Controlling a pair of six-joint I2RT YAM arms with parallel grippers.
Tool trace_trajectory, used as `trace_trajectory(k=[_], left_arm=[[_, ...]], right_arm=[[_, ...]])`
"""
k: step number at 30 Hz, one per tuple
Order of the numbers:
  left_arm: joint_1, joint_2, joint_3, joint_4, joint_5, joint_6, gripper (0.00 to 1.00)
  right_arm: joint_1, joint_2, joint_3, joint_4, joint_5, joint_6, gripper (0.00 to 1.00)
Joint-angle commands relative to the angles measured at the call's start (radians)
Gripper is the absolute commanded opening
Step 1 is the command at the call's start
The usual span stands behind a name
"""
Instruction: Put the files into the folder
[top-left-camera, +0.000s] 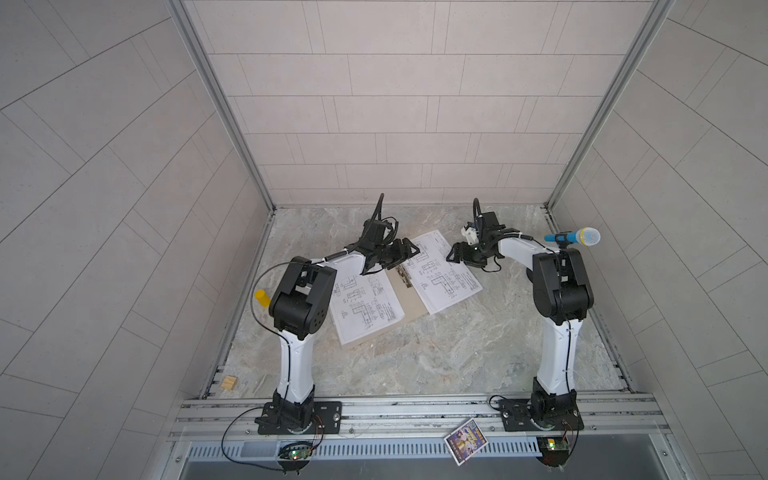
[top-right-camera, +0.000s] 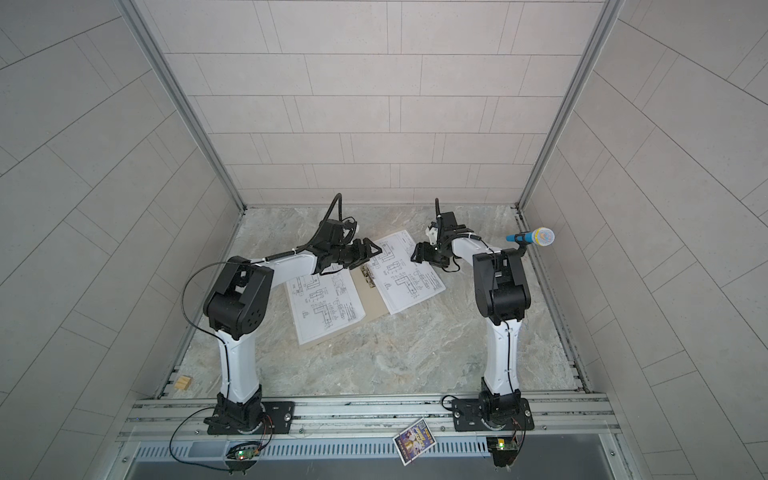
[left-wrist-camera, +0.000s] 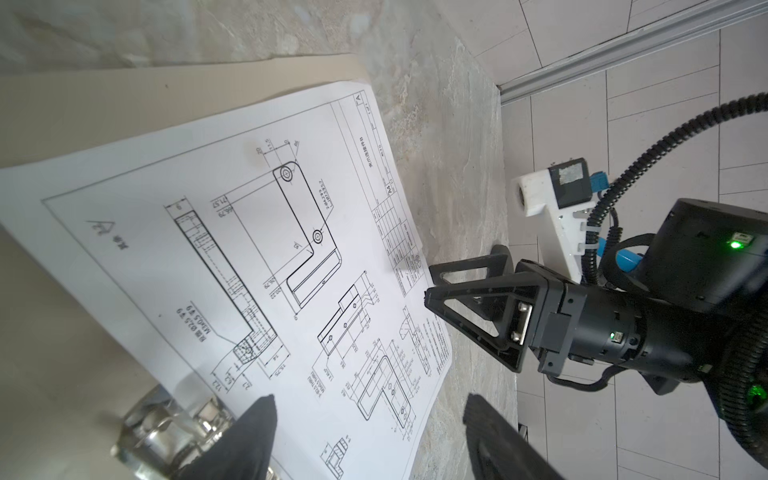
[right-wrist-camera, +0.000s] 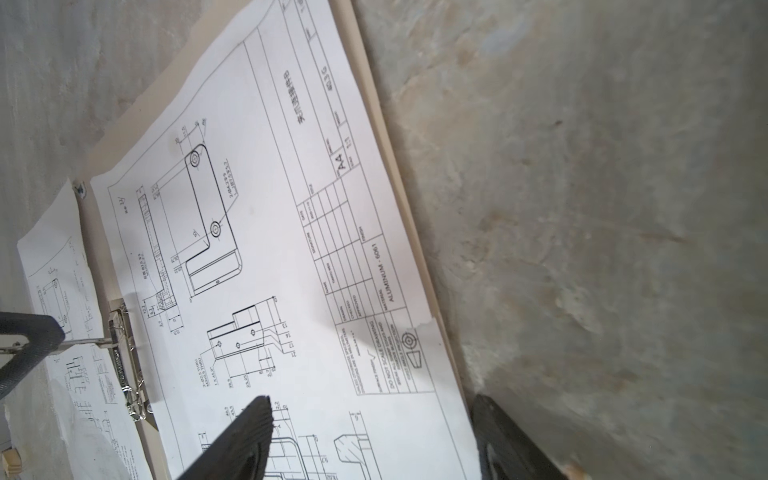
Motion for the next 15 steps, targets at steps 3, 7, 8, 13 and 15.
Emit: trace_trajectory(k=[3, 7, 8, 13, 15], left_arm=[[0.003, 0.007, -0.015, 0.030, 0.013, -0.003, 0.77], [0.003, 0.007, -0.016, 0.032, 0.012, -0.004, 0.77], [0.005, 0.005, -0.018, 0.032, 0.011, -0.005, 0.77], [0.014, -0.003, -0.022, 0.036, 0.015, -0.010, 0.77], [0.017, -0.011, -0.023, 0.036, 0.016, -0.010, 0.77]], right_arm=[[0.007, 0.009, 0.012, 0.012, -0.014, 0.033, 0.76], [0.008, -0.011, -0.003, 0.032, -0.037, 0.067, 0.75], [0.008, -0.021, -0.013, 0.041, -0.040, 0.074, 0.75], [0.008, -0.044, -0.030, 0.029, -0.045, 0.075, 0.74], [0.009, -0.055, -0.042, 0.030, -0.055, 0.083, 0.73]])
